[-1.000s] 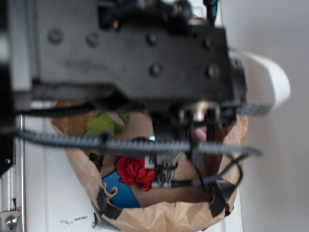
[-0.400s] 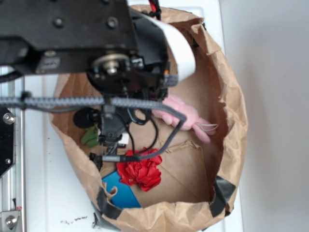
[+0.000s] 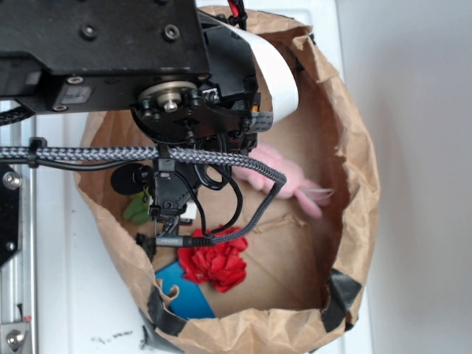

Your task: Grab the pink bunny.

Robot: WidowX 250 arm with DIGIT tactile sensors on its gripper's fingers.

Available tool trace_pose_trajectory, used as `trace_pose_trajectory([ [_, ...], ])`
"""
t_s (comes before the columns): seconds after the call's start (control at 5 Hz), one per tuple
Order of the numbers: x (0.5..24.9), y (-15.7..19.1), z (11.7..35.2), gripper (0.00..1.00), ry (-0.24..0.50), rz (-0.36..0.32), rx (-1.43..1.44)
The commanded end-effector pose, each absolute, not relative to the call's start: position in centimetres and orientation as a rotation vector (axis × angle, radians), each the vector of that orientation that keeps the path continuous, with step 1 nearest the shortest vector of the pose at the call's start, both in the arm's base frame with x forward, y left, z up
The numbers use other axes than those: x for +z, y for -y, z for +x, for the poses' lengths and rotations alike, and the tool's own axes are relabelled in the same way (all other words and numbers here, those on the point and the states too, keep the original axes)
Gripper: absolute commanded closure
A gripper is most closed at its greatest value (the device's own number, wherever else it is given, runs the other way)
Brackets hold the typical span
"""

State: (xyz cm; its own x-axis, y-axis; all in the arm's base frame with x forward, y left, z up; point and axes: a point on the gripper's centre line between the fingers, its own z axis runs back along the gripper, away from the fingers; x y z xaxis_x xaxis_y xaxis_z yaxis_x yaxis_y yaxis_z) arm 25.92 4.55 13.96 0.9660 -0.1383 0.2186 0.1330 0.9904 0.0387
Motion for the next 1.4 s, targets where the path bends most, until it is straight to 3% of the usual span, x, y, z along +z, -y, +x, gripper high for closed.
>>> trace_pose_trajectory([
  [0.0,11.1,-4.3,31.2,0.0,0.386,0.029,-0.517],
  [0.2,10.2,-4.1,32.8,0.0,0.401,0.045,-0.555],
  [0.4,9.6,-3.8,33.0,0.0,0.4,0.066,-0.588],
  [0.8,7.0,-2.7,35.1,0.0,0.357,0.136,-0.607],
  [1.0,6.2,-2.5,34.2,0.0,0.313,0.157,-0.603],
  [1.2,6.1,-1.9,30.3,0.0,0.273,0.148,-0.603],
])
